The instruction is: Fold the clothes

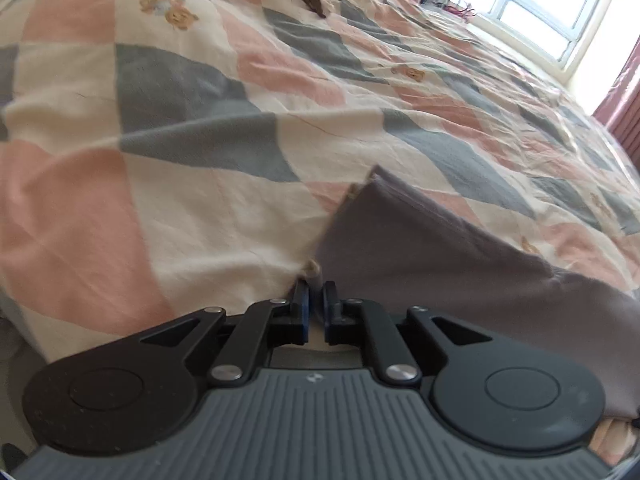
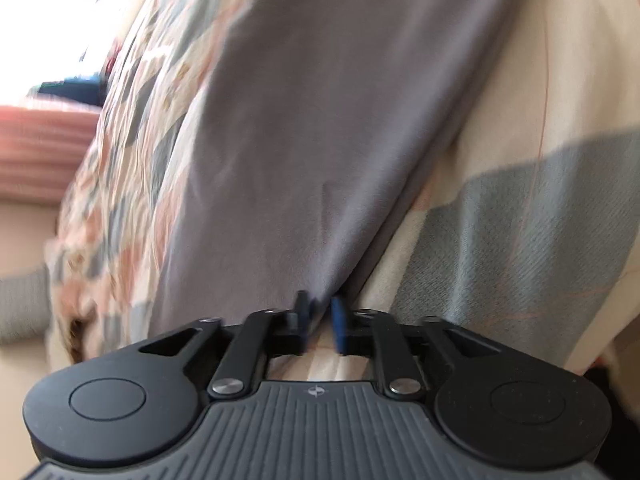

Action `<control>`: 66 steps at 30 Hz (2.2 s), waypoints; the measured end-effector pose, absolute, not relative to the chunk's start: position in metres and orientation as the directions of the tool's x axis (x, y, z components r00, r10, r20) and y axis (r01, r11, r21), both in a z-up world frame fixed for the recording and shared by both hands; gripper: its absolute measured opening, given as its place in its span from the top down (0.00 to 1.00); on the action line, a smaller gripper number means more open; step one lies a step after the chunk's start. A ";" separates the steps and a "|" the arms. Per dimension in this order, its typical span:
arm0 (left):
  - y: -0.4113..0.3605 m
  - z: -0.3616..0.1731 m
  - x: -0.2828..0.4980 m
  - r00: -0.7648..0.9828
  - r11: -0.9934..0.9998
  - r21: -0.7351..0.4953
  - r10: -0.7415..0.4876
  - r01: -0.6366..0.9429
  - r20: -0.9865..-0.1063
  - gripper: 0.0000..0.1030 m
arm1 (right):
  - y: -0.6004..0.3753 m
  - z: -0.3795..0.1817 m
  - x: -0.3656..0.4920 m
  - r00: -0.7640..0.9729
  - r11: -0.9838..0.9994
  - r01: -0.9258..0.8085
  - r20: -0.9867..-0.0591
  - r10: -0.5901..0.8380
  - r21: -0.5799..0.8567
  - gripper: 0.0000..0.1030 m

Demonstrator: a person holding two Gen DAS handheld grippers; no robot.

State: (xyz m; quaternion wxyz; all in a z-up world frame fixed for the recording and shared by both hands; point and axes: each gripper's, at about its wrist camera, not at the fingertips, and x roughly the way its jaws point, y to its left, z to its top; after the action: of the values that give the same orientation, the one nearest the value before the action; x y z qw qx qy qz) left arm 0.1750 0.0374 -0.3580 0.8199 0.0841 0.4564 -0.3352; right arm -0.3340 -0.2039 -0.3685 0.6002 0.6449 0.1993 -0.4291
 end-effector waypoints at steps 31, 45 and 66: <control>-0.102 -0.356 0.115 0.186 0.337 -0.022 -0.571 0.941 -0.800 0.88 | -0.303 -0.353 -0.242 0.276 0.354 0.933 -0.762 -0.586 0.065 0.63; -0.081 -0.341 0.095 0.219 0.404 0.013 -0.469 0.915 -0.856 0.89 | -0.306 -0.354 -0.373 0.153 0.230 0.973 -0.815 -0.558 0.025 0.57; -0.084 -0.184 -0.102 0.140 0.375 -0.010 -0.372 0.927 -0.918 0.55 | -0.202 -0.191 -0.388 0.169 0.236 0.970 -0.871 -0.462 0.063 0.19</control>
State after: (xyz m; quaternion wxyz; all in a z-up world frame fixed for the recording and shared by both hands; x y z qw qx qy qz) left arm -0.1025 -0.0839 -0.1843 0.6914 0.3036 0.4574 -0.4696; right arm -0.3879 -0.2023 -0.1909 0.6879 0.3335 0.3807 -0.5203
